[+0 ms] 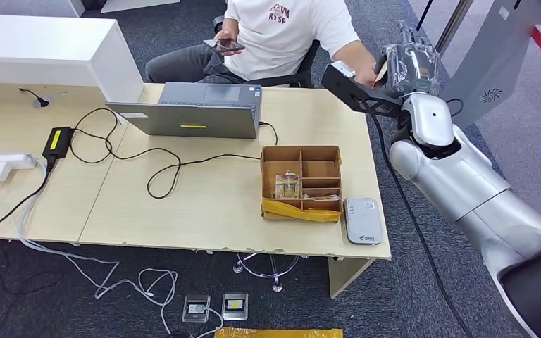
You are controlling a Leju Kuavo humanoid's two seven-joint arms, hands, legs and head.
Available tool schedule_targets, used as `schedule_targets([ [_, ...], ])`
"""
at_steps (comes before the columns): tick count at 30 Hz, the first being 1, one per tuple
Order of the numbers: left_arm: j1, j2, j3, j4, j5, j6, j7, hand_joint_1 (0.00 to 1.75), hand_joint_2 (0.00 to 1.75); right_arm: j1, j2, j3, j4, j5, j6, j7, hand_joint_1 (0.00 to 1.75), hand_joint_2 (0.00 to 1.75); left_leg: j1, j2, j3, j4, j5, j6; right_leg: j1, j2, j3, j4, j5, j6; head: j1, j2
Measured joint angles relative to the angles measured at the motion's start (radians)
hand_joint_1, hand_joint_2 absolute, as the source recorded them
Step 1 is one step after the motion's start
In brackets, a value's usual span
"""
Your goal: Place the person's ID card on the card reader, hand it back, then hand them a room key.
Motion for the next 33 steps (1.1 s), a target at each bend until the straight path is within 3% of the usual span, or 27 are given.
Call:
schedule_targets([
  [2,0.0,0.0,0.0,0.0,0.0,0.001,0.001,0.0,0.0,-0.005,0.03,0.016,0.042,0.004,-0.004,-0.006,0.38,1.75,0.0,0.0,0.0,0.0,0.0,0.0,0.0,0.0,0.0,0.0,0.0,0.0,0.0,0.0],
  [4,0.001,0.001,0.0,0.0,0.0,0.0,0.002,0.0,0.0,-0.007,0.058,0.029,0.082,0.006,-0.006,-0.011,0.06,1.75,0.0,0.0,0.0,0.0,0.0,0.0,0.0,0.0,0.0,0.0,0.0,0.0,0.0,0.0],
  [5,0.001,0.001,0.0,0.0,0.0,0.0,0.003,0.0,0.0,-0.008,0.071,0.036,0.101,0.006,-0.006,-0.013,0.0,1.75,0.0,0.0,0.0,0.0,0.0,0.0,0.0,0.0,0.0,0.0,0.0,0.0,0.0,0.0],
  [13,0.002,0.003,0.0,0.0,-0.016,-0.015,0.021,0.0,0.0,-0.005,0.114,0.069,0.231,-0.009,-0.032,-0.031,0.0,1.75,0.0,0.0,0.0,0.0,0.0,0.0,0.0,0.0,-0.001,0.0,0.0,0.0,0.0,0.0],
  [17,0.002,0.004,0.0,0.0,-0.023,-0.015,0.026,0.0,0.0,-0.001,0.11,0.073,0.259,-0.011,-0.062,-0.036,0.0,0.0,0.0,0.001,0.0,0.0,0.0,0.0,0.0,0.001,-0.001,-0.001,0.0,0.0,0.0,0.0],
  [21,0.002,0.005,0.0,0.0,-0.025,-0.013,0.027,0.0,0.0,0.005,0.102,0.071,0.27,-0.026,-0.118,-0.06,0.0,1.75,0.0,0.003,0.001,0.0,0.0,0.0,0.0,0.002,-0.001,-0.001,0.0,0.0,0.0,0.0],
  [26,0.008,0.004,0.001,0.0,-0.01,-0.002,0.014,0.0,0.0,0.052,0.08,0.017,0.197,-0.177,-0.251,-0.174,0.0,1.75,0.001,0.003,0.001,0.0,0.0,0.0,0.001,0.002,-0.001,0.0,0.0,0.0,0.0,0.0],
  [33,0.027,0.006,0.006,0.001,0.015,0.001,-0.013,0.0,0.0,0.258,0.005,-0.057,-0.146,-0.297,-0.202,-0.228,0.0,1.75,0.001,0.003,0.002,0.0,-0.001,-0.001,0.001,0.003,-0.001,-0.001,0.0,0.0,0.0,0.0],
])
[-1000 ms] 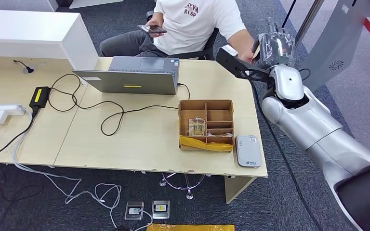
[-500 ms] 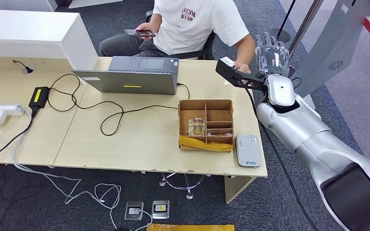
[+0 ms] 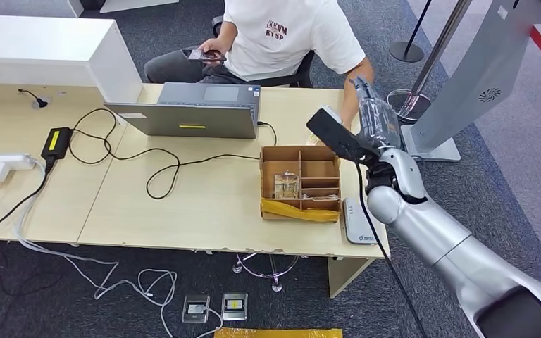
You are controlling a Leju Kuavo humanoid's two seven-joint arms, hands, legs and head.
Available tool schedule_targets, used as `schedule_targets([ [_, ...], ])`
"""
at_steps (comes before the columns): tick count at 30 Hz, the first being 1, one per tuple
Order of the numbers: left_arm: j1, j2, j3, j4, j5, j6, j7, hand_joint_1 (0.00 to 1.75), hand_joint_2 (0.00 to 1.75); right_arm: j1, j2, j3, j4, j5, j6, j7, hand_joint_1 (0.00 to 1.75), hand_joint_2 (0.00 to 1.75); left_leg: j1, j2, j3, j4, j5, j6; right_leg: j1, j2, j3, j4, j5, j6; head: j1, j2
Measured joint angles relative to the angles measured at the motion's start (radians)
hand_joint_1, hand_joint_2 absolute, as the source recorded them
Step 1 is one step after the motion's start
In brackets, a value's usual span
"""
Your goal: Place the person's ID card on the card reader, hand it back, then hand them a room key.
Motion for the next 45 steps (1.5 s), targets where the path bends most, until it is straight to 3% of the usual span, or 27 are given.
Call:
schedule_targets([
  [9,0.006,0.001,0.004,0.005,0.008,0.003,-0.005,0.0,0.0,0.093,-0.065,-0.054,-0.236,-0.029,0.044,-0.028,0.0,1.75,0.0,0.001,0.001,0.0,0.0,0.0,0.0,0.001,0.001,0.0,0.0,0.0,0.0,0.0],
  [19,0.015,0.0,0.006,0.007,0.037,0.014,-0.02,0.0,0.0,0.294,-0.11,-0.102,-0.422,-0.021,0.172,-0.079,0.0,1.75,0.0,0.001,0.001,0.0,-0.001,-0.001,0.0,0.002,0.001,0.0,0.0,0.0,0.0,0.0],
  [26,0.016,-0.002,0.007,0.007,0.052,0.027,-0.021,0.0,0.0,0.34,-0.118,-0.108,-0.429,0.079,0.228,-0.072,0.0,1.75,0.0,0.001,0.001,0.0,-0.001,-0.001,0.0,0.002,0.001,0.0,0.0,0.0,0.0,0.0],
  [35,0.015,-0.004,0.011,0.007,0.06,0.031,-0.02,0.0,0.0,0.332,-0.114,-0.069,-0.405,0.317,0.282,0.062,0.0,1.75,0.001,0.001,0.0,0.0,-0.001,-0.001,0.0,0.001,0.001,0.0,0.0,0.0,0.0,0.0],
  [45,0.012,-0.004,0.011,0.007,0.063,0.03,-0.007,0.0,0.0,0.3,-0.079,0.007,-0.297,0.506,0.302,0.102,0.0,1.75,0.001,0.001,0.0,0.0,-0.001,-0.001,0.0,0.001,0.001,0.0,0.0,0.0,0.0,0.0],
])
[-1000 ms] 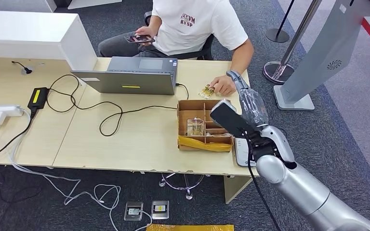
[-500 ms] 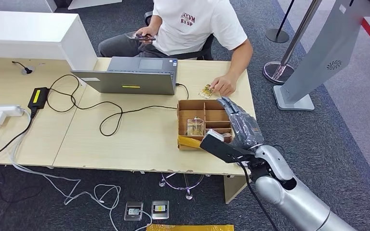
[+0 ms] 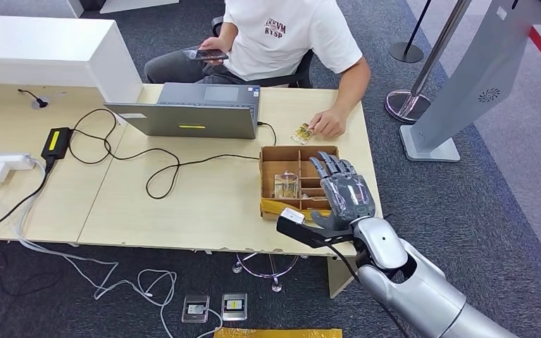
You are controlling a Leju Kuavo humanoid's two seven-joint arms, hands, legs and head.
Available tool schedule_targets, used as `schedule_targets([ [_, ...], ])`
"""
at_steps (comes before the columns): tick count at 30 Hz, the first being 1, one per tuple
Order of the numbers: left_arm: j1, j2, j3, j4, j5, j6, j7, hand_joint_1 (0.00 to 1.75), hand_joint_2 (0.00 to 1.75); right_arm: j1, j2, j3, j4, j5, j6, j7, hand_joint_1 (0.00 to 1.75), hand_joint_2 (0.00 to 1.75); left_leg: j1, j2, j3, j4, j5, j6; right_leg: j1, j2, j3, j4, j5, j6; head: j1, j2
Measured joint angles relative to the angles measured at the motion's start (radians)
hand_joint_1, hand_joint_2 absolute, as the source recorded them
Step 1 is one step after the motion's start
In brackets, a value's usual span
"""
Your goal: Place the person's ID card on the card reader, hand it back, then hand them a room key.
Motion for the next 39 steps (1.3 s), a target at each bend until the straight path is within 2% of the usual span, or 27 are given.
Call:
schedule_targets([
  [21,-0.001,0.0,0.0,0.0,0.031,0.004,-0.008,0.0,0.0,-0.047,0.055,0.085,0.163,0.05,0.024,-0.03,0.0,1.75,0.0,0.0,0.0,0.0,0.0,0.0,0.0,0.0,0.0,0.0,0.0,0.0,0.0,0.0],
  [39,-0.003,0.001,0.0,0.0,0.038,0.006,-0.008,0.0,0.0,-0.057,0.064,0.09,0.268,0.019,-0.005,-0.039,0.0,1.75,0.0,0.0,0.0,0.0,0.0,0.0,0.0,0.0,0.0,0.0,0.0,0.0,0.0,0.0],
])
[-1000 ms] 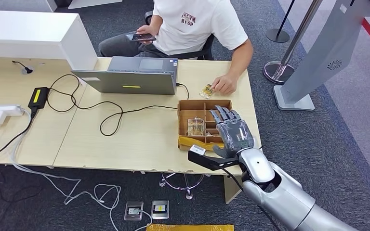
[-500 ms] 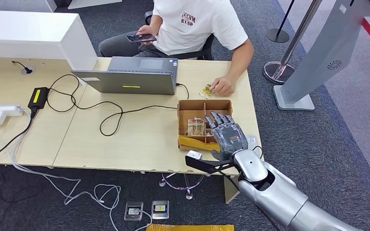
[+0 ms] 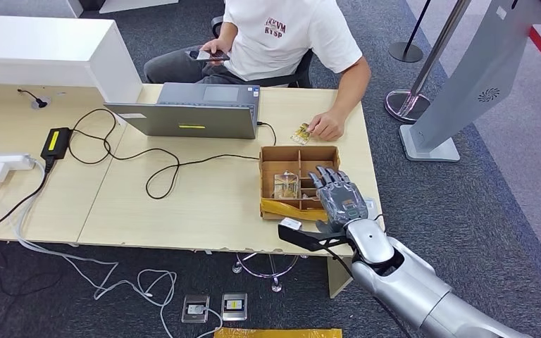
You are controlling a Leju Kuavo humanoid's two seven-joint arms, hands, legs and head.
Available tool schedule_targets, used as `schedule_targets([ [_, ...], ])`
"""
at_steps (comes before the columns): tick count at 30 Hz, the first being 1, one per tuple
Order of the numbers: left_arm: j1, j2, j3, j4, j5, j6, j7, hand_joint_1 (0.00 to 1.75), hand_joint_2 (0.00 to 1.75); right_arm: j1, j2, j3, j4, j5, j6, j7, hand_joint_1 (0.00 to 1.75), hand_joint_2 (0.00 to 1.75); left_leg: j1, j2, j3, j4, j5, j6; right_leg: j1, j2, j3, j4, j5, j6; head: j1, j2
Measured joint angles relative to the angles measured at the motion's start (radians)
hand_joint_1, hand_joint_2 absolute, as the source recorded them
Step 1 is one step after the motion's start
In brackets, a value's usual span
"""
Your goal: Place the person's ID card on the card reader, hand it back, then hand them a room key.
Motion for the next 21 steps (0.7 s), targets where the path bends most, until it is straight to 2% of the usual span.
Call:
schedule_targets([
  [21,-0.001,0.0,0.0,0.0,0.004,0.003,-0.001,0.0,0.0,0.0,0.005,-0.001,0.053,-0.012,-0.022,-0.014,0.0,1.75,0.0,0.0,0.0,0.0,0.0,0.0,0.0,0.0,0.0,0.0,0.0,0.0,0.0,0.0],
])
